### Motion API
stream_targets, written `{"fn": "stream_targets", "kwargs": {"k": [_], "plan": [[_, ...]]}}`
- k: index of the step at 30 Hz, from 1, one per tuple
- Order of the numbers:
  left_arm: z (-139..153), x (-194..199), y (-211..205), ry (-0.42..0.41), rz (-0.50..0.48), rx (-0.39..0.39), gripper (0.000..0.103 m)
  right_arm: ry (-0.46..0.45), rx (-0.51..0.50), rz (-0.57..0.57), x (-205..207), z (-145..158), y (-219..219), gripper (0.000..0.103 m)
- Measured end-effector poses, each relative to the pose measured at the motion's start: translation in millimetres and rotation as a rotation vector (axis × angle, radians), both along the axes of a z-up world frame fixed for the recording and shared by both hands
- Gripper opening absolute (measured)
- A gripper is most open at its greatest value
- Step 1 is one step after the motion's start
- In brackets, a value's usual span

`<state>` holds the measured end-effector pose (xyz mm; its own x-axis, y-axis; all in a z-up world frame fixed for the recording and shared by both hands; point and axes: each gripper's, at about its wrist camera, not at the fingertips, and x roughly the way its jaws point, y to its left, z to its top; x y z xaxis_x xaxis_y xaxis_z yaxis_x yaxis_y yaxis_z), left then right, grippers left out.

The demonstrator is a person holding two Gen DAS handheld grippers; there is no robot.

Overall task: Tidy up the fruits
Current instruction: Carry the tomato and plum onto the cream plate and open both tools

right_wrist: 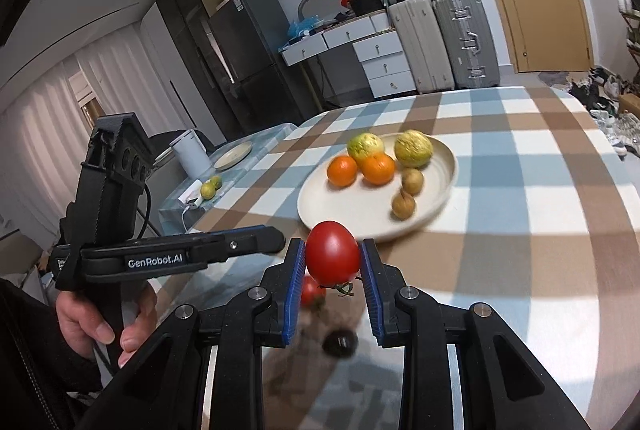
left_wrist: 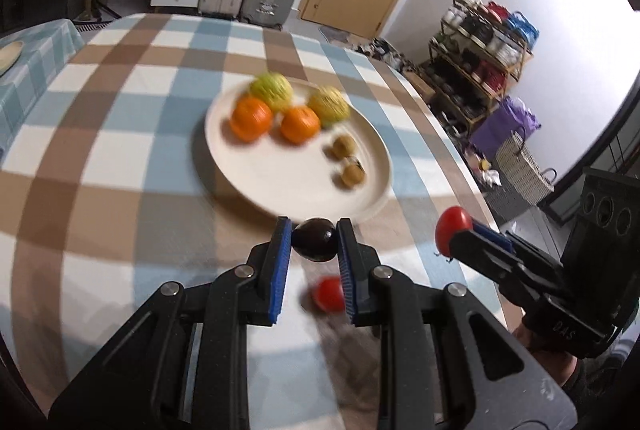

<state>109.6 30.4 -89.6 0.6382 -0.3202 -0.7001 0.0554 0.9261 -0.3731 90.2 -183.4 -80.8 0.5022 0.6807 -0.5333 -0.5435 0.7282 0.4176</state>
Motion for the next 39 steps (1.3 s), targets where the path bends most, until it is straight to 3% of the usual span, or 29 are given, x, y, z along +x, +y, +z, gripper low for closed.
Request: {"fn": "stream_targets", "kwargs": {"k": [10,19,30,39], "plan": [[-5,66,49,0.009,0.035,-0.024,0.02,0.059,-0.022,0.065,63,1,50,0.028],[-19,102,57,0.004,-0.04,-0.053,0.02,0.143,-0.065,0.108,108,-19,92,0.028],[-34,124,55,0.03,-0.079,-0.016,0.02,0.209,-0.092,0.138,127,-39,114,0.028],[-45,129,59,0.045,-0.072,-0.052,0.02,0.247,-0.105,0.137,134,-48,124,0.029]]}}
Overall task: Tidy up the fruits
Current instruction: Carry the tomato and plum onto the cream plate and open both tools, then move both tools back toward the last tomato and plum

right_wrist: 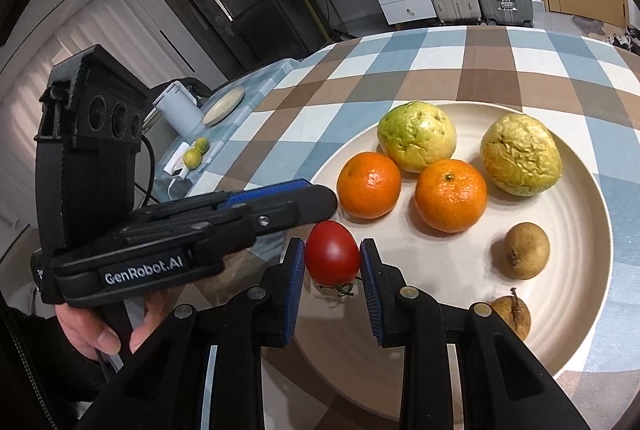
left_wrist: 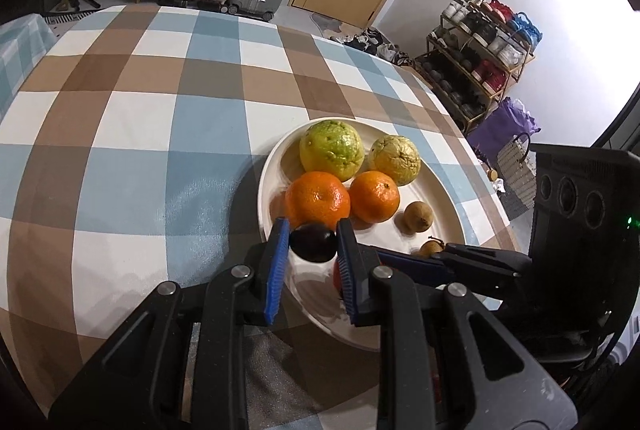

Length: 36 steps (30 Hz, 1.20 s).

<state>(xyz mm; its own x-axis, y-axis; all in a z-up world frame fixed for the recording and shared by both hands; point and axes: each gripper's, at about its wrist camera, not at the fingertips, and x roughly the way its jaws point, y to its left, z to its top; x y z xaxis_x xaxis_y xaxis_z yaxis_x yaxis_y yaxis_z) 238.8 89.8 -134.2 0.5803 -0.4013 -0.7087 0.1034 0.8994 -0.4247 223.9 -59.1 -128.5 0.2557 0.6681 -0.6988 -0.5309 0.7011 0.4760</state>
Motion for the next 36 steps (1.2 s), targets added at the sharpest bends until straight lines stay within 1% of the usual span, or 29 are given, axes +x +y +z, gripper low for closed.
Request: {"fn": "stream_targets", "kwargs": {"k": [3,5,6,7,9,10,12,13,15,16,18,20,23,25,26,30,36], "plan": [[0,1,-1,0.015,0.007,0.019,0.022,0.003,-0.009,0.005,1,0,3,0.031],[3,-1,-1,0.009,0.001,0.014,0.023,0.005,-0.004,0.009,1,1,3,0.042],[6,-3,0,-0.003,0.004,0.016,0.024,0.001,-0.001,0.01,0,3,3,0.042],[8,-5,0,-0.009,0.003,0.018,0.028,-0.007,0.003,0.015,-1,5,2,0.042],[14,-11,0,-0.024,0.011,0.014,0.034,-0.024,0.004,0.016,-5,10,-1,0.048],[18,-14,1,-0.033,0.015,0.012,0.039,-0.032,0.006,0.013,-7,12,-3,0.051],[26,-21,0,-0.05,0.023,0.02,0.043,-0.051,0.011,0.001,-13,19,-11,0.051],[29,-25,0,-0.057,0.028,0.024,0.045,-0.059,0.014,-0.006,-15,22,-14,0.053],[37,-33,-1,-0.068,0.032,0.026,0.05,-0.074,0.017,-0.026,-21,29,-22,0.06],[41,-37,-1,-0.076,0.037,0.028,0.054,-0.085,0.016,-0.04,-25,32,-28,0.065],[50,-49,-3,-0.098,0.05,0.04,0.061,-0.106,0.021,-0.063,-32,40,-38,0.069],[58,-60,-5,-0.116,0.056,0.046,0.068,-0.127,0.018,-0.086,-41,47,-48,0.077],[68,-78,-11,-0.135,0.067,0.066,0.075,-0.162,0.01,-0.126,-55,56,-63,0.083],[74,-89,-15,-0.142,0.073,0.08,0.077,-0.181,0.013,-0.15,-64,62,-72,0.087],[78,-95,-18,-0.146,0.077,0.088,0.079,-0.193,0.012,-0.164,-69,65,-77,0.087],[88,-117,-26,-0.166,0.087,0.098,0.082,-0.237,0.011,-0.209,-88,76,-91,0.091],[96,-146,-41,-0.165,0.094,0.15,0.084,-0.29,0.016,-0.241,-116,91,-104,0.095]]}}
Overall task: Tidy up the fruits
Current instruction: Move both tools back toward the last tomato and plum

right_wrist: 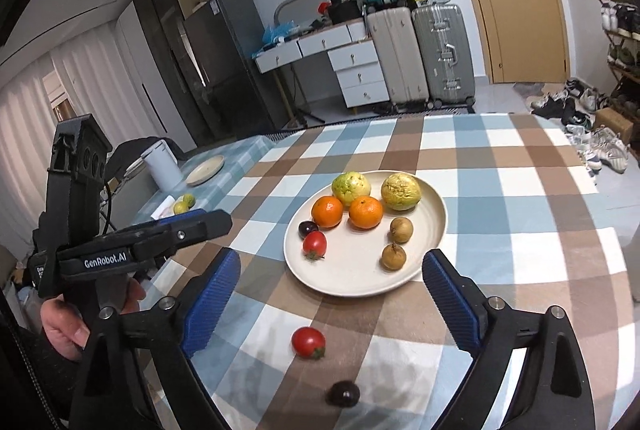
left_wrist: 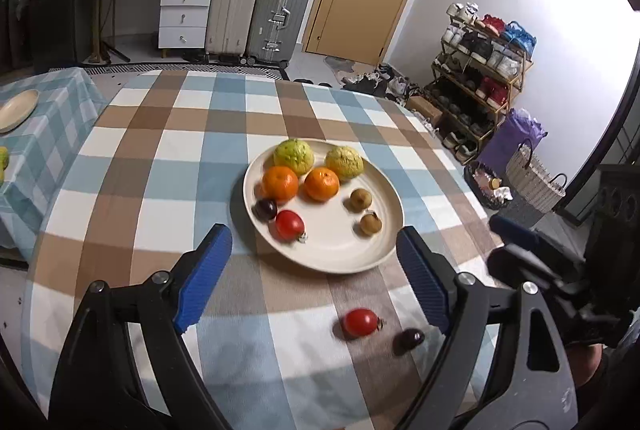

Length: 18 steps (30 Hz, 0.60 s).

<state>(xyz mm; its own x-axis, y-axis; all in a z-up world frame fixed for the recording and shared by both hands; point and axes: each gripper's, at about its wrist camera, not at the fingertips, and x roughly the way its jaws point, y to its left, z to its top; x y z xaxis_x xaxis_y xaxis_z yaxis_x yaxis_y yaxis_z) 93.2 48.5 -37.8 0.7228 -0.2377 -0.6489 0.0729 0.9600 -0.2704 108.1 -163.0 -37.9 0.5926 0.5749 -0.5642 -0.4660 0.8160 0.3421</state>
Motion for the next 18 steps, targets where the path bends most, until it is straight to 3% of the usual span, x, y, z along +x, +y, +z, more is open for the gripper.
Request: {"fn": "stream_targets", "kwargs": {"k": [4,8,18], "plan": [[2,-20,-8,-0.01,0.007,0.026,0.089,-0.028,0.008,-0.02,-17,7,-7,0.098],[2,-39,-14,-0.023,0.018,0.034,0.1,-0.049,0.005,-0.024,-32,11,-9,0.1],[-12,-68,-26,-0.019,0.04,0.065,0.102,-0.066,-0.013,-0.026,-65,7,-14,0.102]]}}
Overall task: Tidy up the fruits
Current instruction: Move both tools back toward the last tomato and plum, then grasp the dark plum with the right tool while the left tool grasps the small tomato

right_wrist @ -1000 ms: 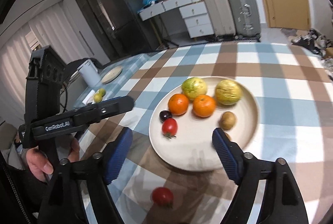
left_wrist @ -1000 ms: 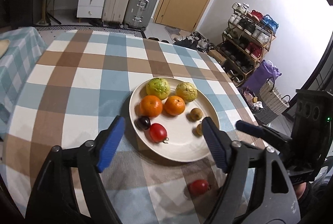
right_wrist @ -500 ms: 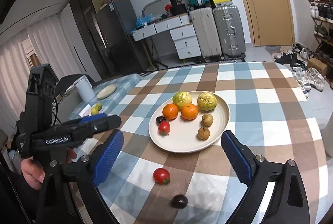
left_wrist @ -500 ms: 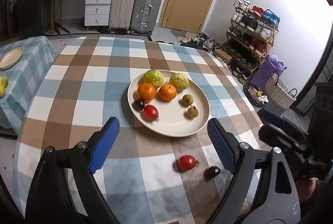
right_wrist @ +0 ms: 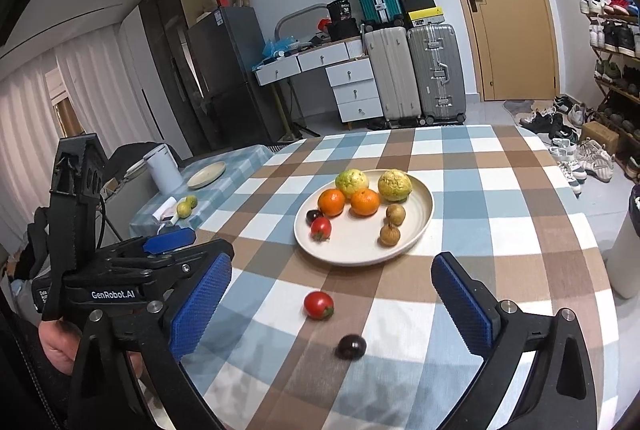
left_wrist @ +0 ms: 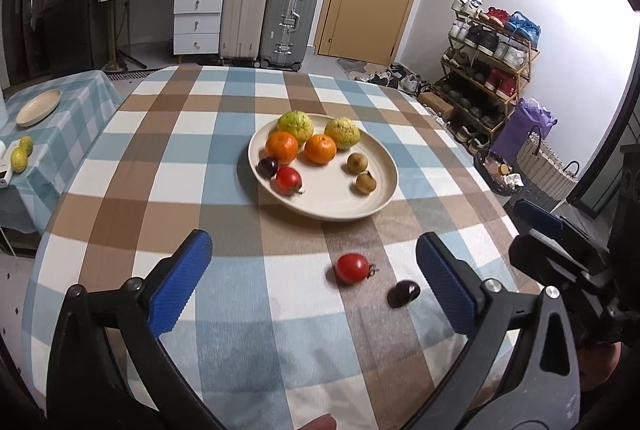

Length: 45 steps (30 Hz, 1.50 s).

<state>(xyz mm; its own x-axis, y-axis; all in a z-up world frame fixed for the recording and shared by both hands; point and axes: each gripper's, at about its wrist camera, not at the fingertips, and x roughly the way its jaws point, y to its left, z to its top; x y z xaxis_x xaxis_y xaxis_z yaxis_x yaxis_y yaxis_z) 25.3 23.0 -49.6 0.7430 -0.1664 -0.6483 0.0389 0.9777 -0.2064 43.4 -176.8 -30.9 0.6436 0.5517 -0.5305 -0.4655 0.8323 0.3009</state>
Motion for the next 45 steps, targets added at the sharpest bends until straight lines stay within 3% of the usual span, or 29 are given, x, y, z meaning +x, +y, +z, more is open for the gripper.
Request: {"fn": "stream_targets", "kwargs": {"k": [17,25,33,35,39,41,45], "plan": [[-61,-6,-1,0.123,0.027,-0.008,0.102,0.127,-0.023,0.029,-7,-61,2,0.102],[-72,6,-2,0.148,0.008,-0.022,0.102,0.178,-0.043,0.045,2,-79,10,0.101],[-77,14,1,0.16,0.005,-0.043,0.102,0.241,-0.077,0.046,13,-92,19,0.073],[-79,17,2,0.168,0.006,-0.047,0.102,0.251,-0.077,0.054,14,-94,20,0.06],[-82,22,3,0.172,0.006,-0.051,0.102,0.257,-0.102,0.06,15,-98,23,0.05],[-82,25,3,0.171,0.006,-0.051,0.102,0.269,-0.12,0.059,16,-100,24,0.036],[-84,33,1,0.178,-0.001,-0.055,0.102,0.283,-0.129,0.059,19,-105,24,0.026]]}}
